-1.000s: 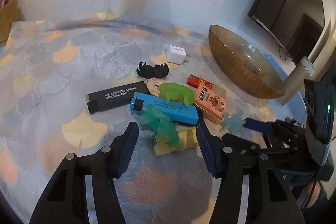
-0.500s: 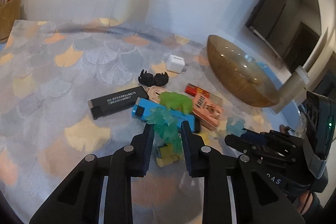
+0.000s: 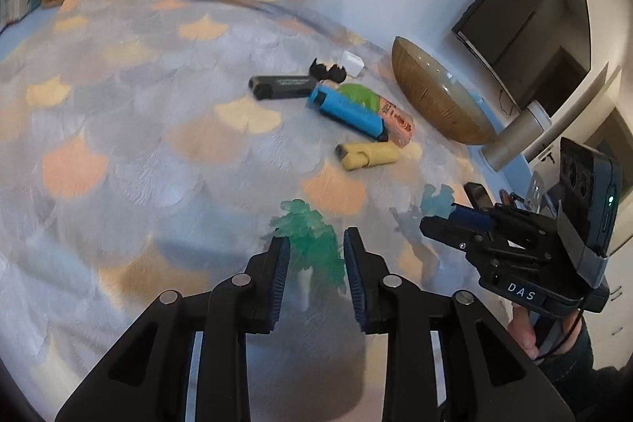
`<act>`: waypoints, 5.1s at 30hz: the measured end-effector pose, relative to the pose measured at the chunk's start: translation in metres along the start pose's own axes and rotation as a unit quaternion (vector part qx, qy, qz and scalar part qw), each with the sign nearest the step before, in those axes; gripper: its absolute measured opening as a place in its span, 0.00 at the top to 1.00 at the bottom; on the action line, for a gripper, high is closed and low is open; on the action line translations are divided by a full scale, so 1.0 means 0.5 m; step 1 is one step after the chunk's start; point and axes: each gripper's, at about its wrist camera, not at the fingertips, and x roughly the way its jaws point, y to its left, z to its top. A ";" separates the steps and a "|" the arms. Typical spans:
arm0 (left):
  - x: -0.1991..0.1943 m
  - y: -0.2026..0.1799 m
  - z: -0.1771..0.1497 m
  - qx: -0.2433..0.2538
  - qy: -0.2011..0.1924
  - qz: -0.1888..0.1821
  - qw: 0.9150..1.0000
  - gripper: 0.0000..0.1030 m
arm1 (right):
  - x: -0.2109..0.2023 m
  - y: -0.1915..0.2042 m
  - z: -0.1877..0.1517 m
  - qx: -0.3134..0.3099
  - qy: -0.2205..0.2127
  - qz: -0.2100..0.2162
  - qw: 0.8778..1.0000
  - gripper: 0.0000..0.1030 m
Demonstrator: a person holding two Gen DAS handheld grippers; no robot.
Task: Organize rigid objects
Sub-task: 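Grasp the green jelly toy with the left tool while the right tool grasps the teal jelly toy, then carry both jelly toys to the amber bowl and release them, then grasp the black lighter with the left tool while the right tool grasps the yellow lighter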
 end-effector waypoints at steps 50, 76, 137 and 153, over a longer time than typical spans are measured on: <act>0.124 -0.439 0.328 0.142 -0.117 0.001 0.983 0.59 | -0.264 -0.392 0.150 0.053 -0.098 -0.166 0.980 0.64; -0.055 -0.262 0.264 0.046 -0.172 0.039 0.983 0.20 | -0.293 -0.291 0.158 0.079 -0.119 -0.111 0.983 0.43; 0.077 0.017 0.128 0.087 0.007 0.146 0.985 0.78 | 0.079 0.033 0.056 -0.115 0.052 0.084 0.988 0.37; 0.094 -0.007 0.122 0.086 -0.010 0.176 0.981 0.79 | 0.092 0.093 0.052 -0.124 0.021 0.057 0.990 0.73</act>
